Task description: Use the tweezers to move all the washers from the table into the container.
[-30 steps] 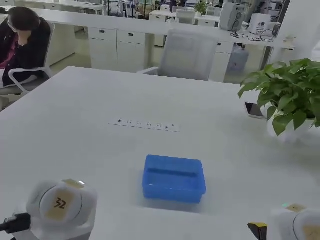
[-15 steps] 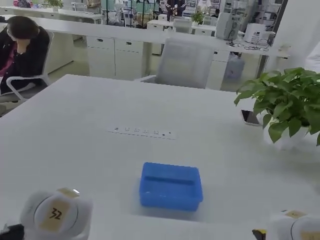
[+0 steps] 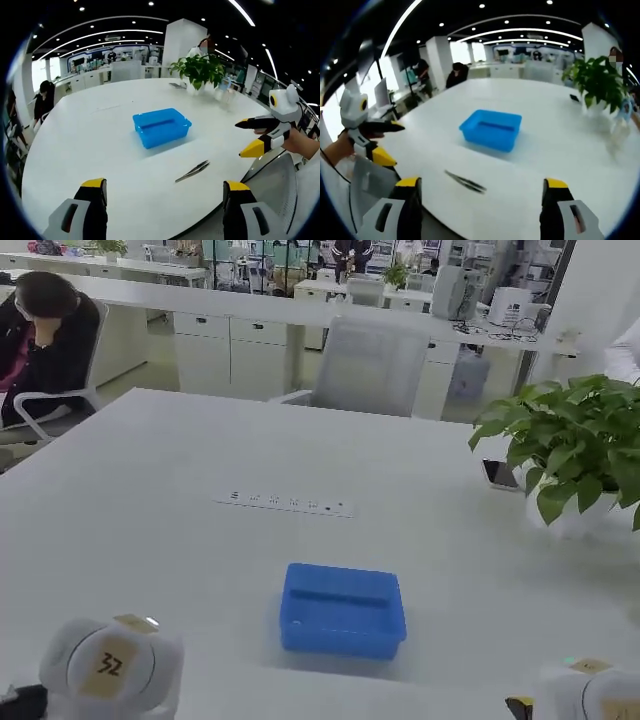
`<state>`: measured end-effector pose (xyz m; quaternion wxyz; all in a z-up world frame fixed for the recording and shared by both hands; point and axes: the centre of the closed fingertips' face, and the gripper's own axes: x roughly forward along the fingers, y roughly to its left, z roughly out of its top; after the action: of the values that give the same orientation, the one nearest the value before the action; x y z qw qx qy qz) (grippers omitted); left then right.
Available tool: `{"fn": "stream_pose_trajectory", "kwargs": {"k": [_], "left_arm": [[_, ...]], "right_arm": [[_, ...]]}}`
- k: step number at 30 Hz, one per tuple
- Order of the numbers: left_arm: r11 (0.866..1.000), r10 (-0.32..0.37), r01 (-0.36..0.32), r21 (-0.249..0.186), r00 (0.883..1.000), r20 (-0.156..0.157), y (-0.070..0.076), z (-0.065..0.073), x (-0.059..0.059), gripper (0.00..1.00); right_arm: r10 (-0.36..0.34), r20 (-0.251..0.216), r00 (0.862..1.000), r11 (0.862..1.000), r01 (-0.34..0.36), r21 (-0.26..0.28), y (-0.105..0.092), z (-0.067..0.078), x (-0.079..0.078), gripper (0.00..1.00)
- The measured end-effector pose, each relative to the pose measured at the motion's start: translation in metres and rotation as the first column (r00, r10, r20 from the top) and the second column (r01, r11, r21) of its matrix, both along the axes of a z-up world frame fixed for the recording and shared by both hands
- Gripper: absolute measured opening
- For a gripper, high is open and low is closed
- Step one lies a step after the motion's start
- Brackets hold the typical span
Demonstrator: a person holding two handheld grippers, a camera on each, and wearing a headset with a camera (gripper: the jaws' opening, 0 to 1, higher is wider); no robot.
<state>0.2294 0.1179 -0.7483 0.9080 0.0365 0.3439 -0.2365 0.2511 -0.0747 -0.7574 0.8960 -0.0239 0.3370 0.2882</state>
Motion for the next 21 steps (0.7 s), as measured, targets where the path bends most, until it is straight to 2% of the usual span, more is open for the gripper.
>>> {"fn": "stream_pose_trajectory", "kwargs": {"k": [21], "left_arm": [[1.000, -0.012, 0.012, 0.010, 1.000, -0.003, -0.0023, -0.0025, -0.0027, 0.99]], "right_arm": [[0.007, -0.015, 1.000, 1.000, -0.007, 0.000, -0.0007, -0.0026, -0.0027, 0.99]]}}
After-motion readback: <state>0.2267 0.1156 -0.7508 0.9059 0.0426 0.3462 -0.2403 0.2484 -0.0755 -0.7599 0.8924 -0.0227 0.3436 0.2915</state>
